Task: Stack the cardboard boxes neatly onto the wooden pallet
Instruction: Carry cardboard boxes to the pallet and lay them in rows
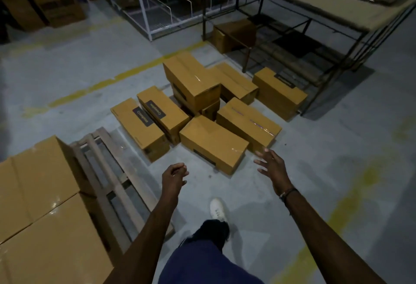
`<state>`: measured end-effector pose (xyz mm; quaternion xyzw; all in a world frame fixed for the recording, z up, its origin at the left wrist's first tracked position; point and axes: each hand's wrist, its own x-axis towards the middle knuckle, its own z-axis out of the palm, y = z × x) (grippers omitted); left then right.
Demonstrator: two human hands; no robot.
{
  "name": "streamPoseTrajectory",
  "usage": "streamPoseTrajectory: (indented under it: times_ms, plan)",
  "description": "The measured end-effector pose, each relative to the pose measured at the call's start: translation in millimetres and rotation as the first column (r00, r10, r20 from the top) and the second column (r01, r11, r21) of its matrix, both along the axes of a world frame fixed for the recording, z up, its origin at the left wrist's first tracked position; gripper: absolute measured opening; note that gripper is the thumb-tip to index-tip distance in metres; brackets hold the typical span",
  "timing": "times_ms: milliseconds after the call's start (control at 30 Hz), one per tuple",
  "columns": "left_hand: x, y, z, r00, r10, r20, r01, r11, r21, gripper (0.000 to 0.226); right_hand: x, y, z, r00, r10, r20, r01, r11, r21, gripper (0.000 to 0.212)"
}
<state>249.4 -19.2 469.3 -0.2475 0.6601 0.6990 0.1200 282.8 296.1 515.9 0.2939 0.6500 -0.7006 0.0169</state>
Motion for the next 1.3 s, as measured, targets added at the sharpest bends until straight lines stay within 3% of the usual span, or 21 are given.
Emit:
streamPoseTrajectory:
  times_ms: [233, 467, 600, 900, 1100, 1300]
  plan:
    - [-129.5, 56.3, -25.0, 0.985, 0.147, 0.092, -0.145, 0.989, -0.033, 0.01, -157.9, 59.5, -8.1, 0.975, 0.209, 0.071, -0.215, 0.972, 0.09, 0.02]
    - [-199.6, 95.9, -41.0, 0.965, 0.176, 0.194, -0.159, 0.982, -0.102, 0.015, -281.6, 116.9, -28.5, 0.915, 0.356, 0.19, -0.385, 0.911, 0.148, 0.017]
    - [-227.0, 117.8, -58.1, 0.926, 0.273, 0.26, -0.246, 0.96, -0.133, 0.02, -358.0, 151.5, -64.3, 0.825, 0.495, 0.272, -0.549, 0.816, 0.183, 0.043]
    - [-291.6, 195.9, -90.4, 0.812, 0.515, 0.274, -0.467, 0.856, -0.223, 0.035, -500.8, 192.3, -110.5, 0.514, 0.759, 0.4, -0.849, 0.518, 0.108, 0.069]
    - [-330.4, 228.8, -124.6, 0.783, 0.539, 0.31, -0.462, 0.839, -0.288, 0.056, -558.3, 189.3, -156.5, 0.461, 0.779, 0.425, -0.872, 0.486, 0.057, 0.074]
    - [-355.1, 230.0, -227.3, 0.78, 0.535, 0.323, -0.464, 0.842, -0.274, 0.063, -595.2, 169.3, -262.2, 0.442, 0.791, 0.423, -0.886, 0.459, 0.066, 0.079]
